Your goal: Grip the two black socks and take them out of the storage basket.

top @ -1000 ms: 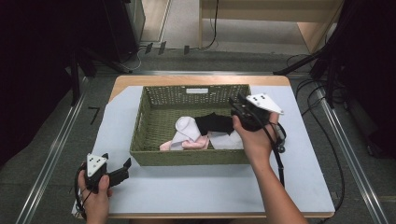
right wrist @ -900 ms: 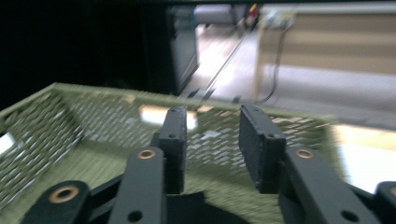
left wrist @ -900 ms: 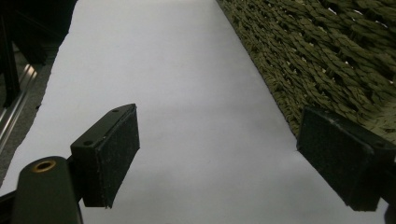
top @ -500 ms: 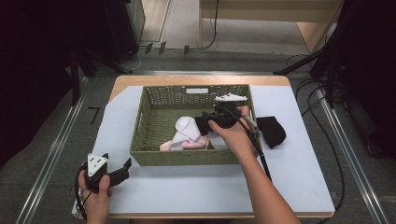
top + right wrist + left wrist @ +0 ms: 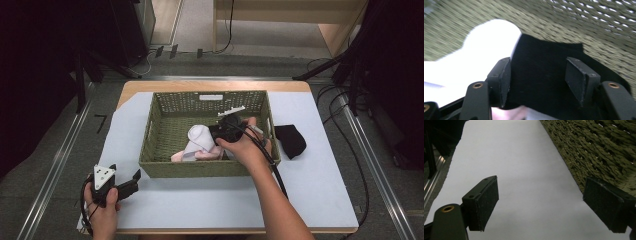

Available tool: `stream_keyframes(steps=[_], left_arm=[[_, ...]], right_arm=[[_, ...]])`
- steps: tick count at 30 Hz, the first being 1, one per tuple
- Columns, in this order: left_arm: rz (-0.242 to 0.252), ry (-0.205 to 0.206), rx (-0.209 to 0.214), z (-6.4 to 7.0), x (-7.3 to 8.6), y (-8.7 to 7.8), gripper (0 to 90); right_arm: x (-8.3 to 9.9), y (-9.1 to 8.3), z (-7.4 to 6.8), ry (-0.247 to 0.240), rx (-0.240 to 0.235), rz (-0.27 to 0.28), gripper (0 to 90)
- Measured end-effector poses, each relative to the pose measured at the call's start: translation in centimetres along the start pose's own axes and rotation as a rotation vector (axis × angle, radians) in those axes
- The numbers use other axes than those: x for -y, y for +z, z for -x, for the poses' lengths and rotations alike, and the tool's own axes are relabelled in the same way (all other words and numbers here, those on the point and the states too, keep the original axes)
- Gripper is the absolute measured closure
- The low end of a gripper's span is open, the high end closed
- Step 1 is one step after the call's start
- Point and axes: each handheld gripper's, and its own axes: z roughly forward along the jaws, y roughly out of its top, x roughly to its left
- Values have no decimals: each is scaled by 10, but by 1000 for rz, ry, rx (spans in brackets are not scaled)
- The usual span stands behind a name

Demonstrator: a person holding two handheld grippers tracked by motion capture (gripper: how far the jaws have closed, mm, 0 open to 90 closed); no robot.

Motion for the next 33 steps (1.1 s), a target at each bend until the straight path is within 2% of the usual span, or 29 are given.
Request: stream_keyframes(steps=[3, 4, 7, 10, 12, 13, 14, 15, 17, 19, 21, 22, 23, 25, 26, 28, 31, 33], left_arm=[[1, 1, 0, 0, 0, 0, 143], [3, 1, -2, 0, 0, 0, 143], [6, 2, -2, 0, 0, 0, 144], [8, 1, -2, 0, 0, 0, 144], [8, 1, -2, 0, 0, 0, 144], [8, 2, -2, 0, 0, 0, 144], [8, 1, -2, 0, 0, 0, 144], [8, 2, -2, 0, 0, 0, 144], [7, 2, -1, 0, 0, 0, 144], [5, 2, 0, 0, 0, 0, 144], [6, 2, 0, 0, 0, 0, 144], [5, 2, 0, 0, 0, 0, 144], [4, 2, -1, 0, 0, 0, 144], [2, 3, 0, 0, 0, 0, 144], [2, 4, -1, 0, 0, 0, 144], [-4, 8, -6, 1, 0, 0, 144], [-5, 16, -11, 2, 0, 1, 144], [-7, 21, -13, 2, 0, 1, 144]], right_arm=[[-1, -3, 4, 45, 24, -31, 640], [-1, -4, 6, 50, 33, -39, 740], [-2, -10, 10, 63, 69, -58, 858], [-1, -17, 18, 119, 109, -28, 900], [0, -22, 27, 157, 141, -4, 900], [1, -23, 31, 172, 142, -1, 900], [1, -23, 34, 184, 135, -10, 900], [3, -20, 40, 225, 100, -21, 858], [3, -19, 39, 226, 91, -26, 829], [4, -14, 37, 191, 93, -43, 715], [3, -10, 34, 143, 73, -45, 627], [3, -10, 33, 141, 59, -37, 602], [0, -13, 33, 156, 22, 19, 537], [-1, -15, 33, 170, 4, 39, 512], [-1, -17, 33, 187, -31, 64, 485], [-2, -19, 29, 176, -74, 91, 434], [-3, -18, 17, 112, -112, 101, 408], [-3, -14, 6, 59, -120, 77, 433]])
